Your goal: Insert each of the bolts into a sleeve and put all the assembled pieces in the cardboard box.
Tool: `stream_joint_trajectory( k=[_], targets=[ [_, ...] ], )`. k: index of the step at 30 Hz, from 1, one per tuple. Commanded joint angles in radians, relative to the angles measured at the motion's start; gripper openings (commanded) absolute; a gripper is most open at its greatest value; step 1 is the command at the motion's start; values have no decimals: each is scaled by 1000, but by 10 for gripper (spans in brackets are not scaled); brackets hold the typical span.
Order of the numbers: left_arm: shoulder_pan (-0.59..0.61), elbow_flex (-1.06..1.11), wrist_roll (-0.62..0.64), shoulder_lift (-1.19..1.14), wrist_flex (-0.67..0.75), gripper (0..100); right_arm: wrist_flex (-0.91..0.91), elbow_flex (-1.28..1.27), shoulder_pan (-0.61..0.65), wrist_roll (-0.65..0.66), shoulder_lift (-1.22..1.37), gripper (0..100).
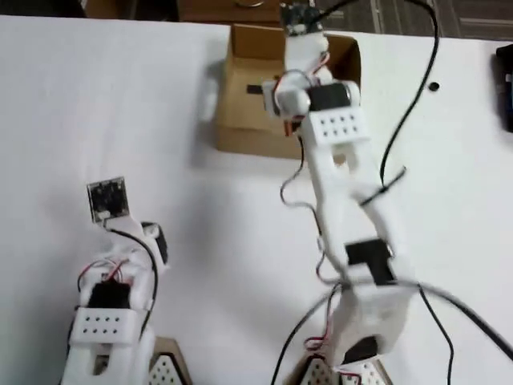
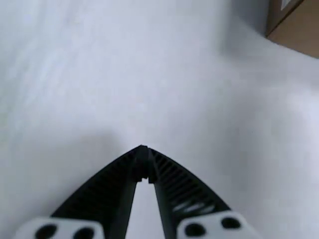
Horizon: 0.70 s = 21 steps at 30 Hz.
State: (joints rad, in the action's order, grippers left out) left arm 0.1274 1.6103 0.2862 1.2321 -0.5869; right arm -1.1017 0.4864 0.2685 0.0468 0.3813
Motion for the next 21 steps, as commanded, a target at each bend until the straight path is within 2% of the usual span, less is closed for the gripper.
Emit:
stream_joint_trajectory(
  k=[1,8,21],
  targets=[
    [-11,1,-3,28,14,21,-13,284,-51,11,156,19],
    [-12,39,-3,83,20,21,-67,546,-81,12,423,19],
    [-14,76,-5,164,14,21,-68,712,-68,12,716,30]
  ],
)
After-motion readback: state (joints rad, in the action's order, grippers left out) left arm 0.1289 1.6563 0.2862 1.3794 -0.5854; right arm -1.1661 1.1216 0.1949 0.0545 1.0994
